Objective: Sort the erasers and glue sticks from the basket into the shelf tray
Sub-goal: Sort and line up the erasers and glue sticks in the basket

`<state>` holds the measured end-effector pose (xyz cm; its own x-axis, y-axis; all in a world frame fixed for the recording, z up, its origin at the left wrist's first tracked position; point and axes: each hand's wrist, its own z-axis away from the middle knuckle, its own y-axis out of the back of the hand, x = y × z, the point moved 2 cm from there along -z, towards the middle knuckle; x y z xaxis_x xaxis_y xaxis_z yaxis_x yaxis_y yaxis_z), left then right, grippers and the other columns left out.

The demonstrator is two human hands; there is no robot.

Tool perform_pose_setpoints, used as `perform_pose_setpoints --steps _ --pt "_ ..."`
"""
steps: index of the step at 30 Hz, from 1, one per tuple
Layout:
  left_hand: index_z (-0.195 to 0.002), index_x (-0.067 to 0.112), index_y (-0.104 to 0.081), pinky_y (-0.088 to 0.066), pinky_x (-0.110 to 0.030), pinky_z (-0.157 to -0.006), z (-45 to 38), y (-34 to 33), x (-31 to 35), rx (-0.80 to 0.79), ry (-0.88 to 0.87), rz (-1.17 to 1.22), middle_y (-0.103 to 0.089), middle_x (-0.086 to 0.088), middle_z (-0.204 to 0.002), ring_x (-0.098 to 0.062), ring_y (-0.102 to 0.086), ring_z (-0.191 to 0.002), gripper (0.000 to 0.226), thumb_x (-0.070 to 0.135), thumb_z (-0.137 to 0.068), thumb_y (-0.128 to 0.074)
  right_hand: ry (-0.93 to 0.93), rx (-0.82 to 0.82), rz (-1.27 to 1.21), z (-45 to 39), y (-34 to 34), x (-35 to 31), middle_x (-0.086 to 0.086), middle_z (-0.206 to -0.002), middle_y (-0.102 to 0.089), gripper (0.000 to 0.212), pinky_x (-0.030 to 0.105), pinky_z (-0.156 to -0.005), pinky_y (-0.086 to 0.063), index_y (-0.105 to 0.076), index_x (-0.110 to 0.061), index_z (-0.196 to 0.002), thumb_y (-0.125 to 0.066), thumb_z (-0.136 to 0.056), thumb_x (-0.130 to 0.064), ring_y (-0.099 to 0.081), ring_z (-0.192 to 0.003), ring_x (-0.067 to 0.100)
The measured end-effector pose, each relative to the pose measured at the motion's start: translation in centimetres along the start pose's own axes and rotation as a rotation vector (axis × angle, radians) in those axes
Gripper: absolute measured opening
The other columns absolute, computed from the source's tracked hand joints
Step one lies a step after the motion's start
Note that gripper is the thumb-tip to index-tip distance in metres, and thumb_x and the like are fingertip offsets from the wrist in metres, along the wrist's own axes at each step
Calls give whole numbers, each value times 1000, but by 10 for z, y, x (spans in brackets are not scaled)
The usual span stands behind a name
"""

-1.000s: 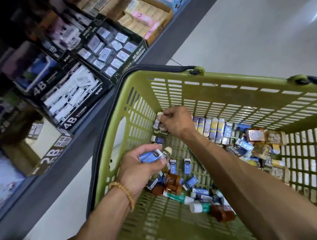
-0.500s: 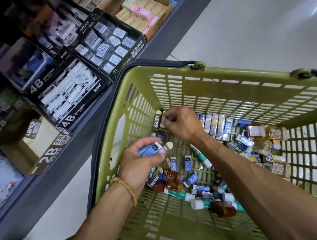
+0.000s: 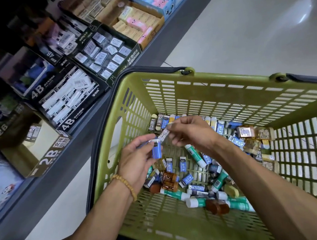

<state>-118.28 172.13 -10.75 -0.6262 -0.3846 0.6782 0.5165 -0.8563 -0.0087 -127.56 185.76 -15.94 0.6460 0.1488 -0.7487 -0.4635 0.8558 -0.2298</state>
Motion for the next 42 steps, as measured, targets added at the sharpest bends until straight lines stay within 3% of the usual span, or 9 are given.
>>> perform_pose_setpoints --steps 3,8,15,19,22,26,31,37,42 --pt "-97 12 -69 -57 -30 -77 -2 7 -4 18 45 -60 -59 -18 -127 -22 -64 -98 33 -13 -91 -50 -18 139 71 -19 2 0 10 -69 -68 17 22 -48 -48 -67 -6 -75 -70 -91 -11 -59 -51 14" --pt "-97 15 -70 -51 -40 -97 2 6 -5 12 67 -72 -62 -12 -123 -21 -64 -102 35 -15 -86 -58 25 304 256 -66 -16 9 8 -57 -60 30 21 -40 -42 -57 -12 -62 -70 -88 -9 -57 -42 12" --pt "-98 16 -69 -54 -29 -80 -3 6 -6 49 49 -95 -67 -4 -113 -17 -66 -94 33 -13 -85 -62 106 473 309 -81 -24 24 7 -63 -70 29 45 -69 -62 -62 -19 -57 -75 -83 -14 -73 -60 21" --pt "-96 17 -69 -53 -29 -79 -4 5 -5 65 24 -100 -67 -2 -108 -16 -65 -96 31 -11 -85 -63 137 417 337 -58 -19 17 -9 -52 -60 35 37 -67 -58 -62 -21 -56 -67 -90 -23 -64 -59 19" --pt "-93 18 -69 -55 -32 -80 -5 3 -4 90 -3 -118 -69 -2 -105 -16 -65 -92 29 -10 -84 -65 64 210 212 -20 -15 14 2 -56 -62 38 27 -55 -45 -68 -7 -66 -64 -96 -30 -53 -49 14" --pt "-94 16 -69 -56 -36 -87 -4 0 -3 106 -24 -135 -69 -4 -105 -19 -67 -93 28 -10 -84 -65 -24 -52 172 15 -14 14 12 -73 -69 27 25 -54 -51 -71 -4 -78 -72 -90 -28 -61 -55 16" --pt "-98 13 -68 -56 -35 -89 -2 -3 -3 91 -43 -137 -69 -7 -107 -23 -69 -99 24 -7 -85 -65 -34 -81 167 15 -15 18 11 -72 -69 18 24 -55 -54 -71 1 -88 -74 -88 -17 -62 -55 15" --pt "-100 9 -68 -48 -26 -68 -1 -4 -3 99 10 -55 -71 -12 -103 -15 -64 -79 27 -2 -98 -43 14 267 189 -24 -1 11 18 -67 -67 27 28 -54 -53 -66 -6 -68 -69 -93 -15 -59 -55 23" --pt "-113 5 -65 -55 -25 -82 -1 2 -7 -2 59 -169 -63 3 -102 -16 -68 -99 39 -20 -85 -51 26 473 329 -73 -6 28 13 -59 -70 31 52 -71 -60 -66 -12 -57 -74 -83 -25 -72 -65 30"
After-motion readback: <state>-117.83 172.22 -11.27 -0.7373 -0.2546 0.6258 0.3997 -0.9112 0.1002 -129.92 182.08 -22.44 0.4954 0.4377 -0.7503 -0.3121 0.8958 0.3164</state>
